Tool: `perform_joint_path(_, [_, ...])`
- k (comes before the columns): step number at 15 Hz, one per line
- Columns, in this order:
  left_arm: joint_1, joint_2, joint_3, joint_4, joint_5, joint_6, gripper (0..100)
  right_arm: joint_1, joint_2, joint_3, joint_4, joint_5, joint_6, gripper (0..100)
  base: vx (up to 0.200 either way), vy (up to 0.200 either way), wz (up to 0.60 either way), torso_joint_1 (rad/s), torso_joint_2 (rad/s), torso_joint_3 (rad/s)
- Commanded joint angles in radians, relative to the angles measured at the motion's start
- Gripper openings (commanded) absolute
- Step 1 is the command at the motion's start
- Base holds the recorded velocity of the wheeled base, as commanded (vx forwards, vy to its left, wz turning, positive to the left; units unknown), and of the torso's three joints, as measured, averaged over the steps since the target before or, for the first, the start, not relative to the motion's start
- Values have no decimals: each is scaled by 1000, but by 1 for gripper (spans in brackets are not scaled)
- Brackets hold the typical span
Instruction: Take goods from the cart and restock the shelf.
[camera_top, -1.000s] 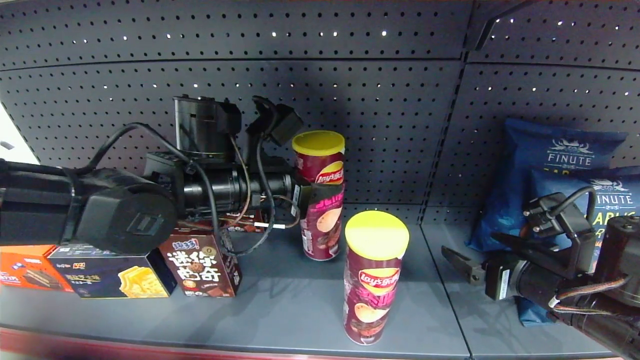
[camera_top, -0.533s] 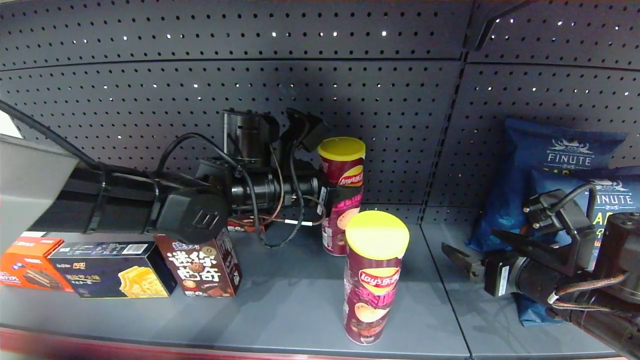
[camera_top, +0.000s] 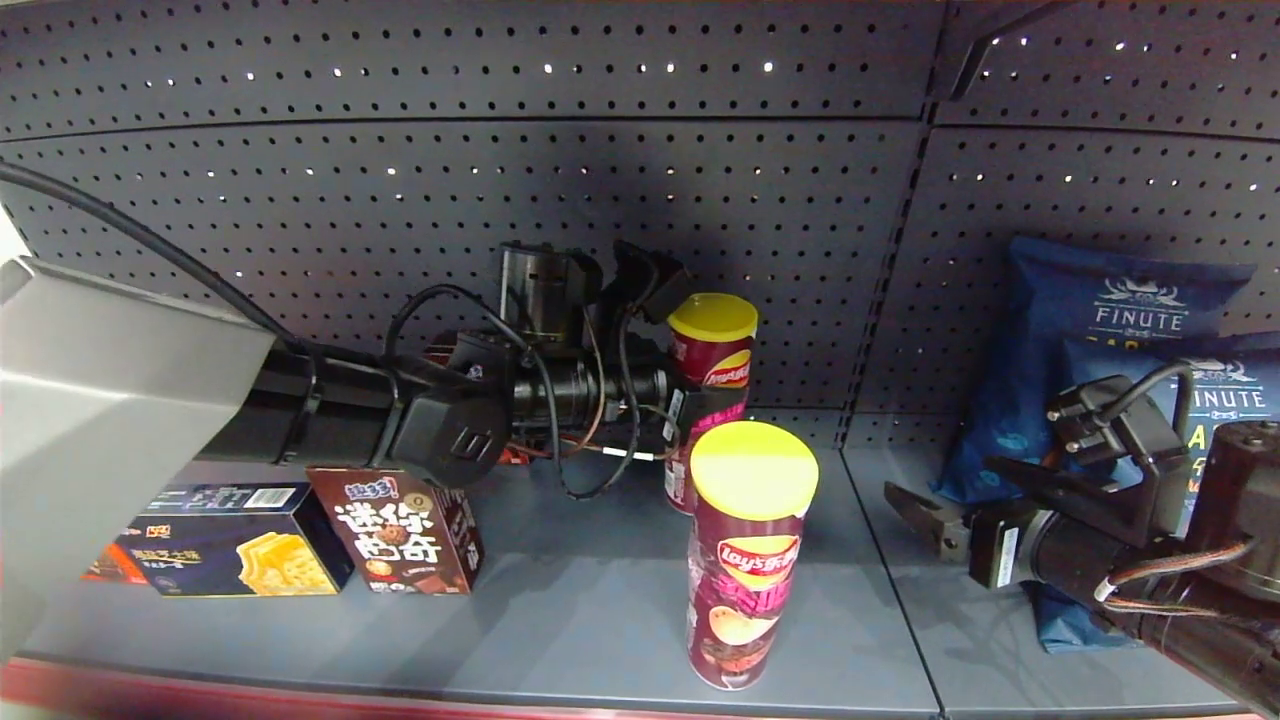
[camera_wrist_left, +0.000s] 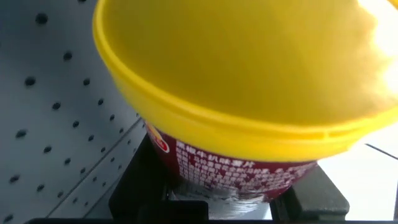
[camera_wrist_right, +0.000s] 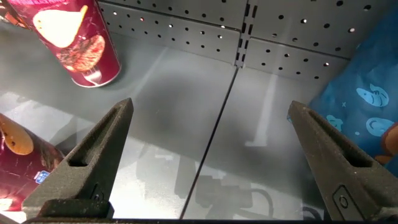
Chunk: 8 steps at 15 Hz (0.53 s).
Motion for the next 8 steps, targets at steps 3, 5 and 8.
perform_joint_path(3, [2, 41, -38, -2, 0, 0, 0, -2, 7, -1, -1, 1, 0, 100, 0, 0, 0, 0, 0, 0])
perform_joint_path(5, [0, 52, -39, -2, 0, 1, 0, -2, 7, 2, -1, 1, 0, 100, 0, 0, 0, 0, 0, 0])
perform_joint_path(8, [2, 69, -41, -16, 0, 0, 0, -2, 8, 2, 1, 3, 0, 100, 0, 0, 0, 0, 0, 0])
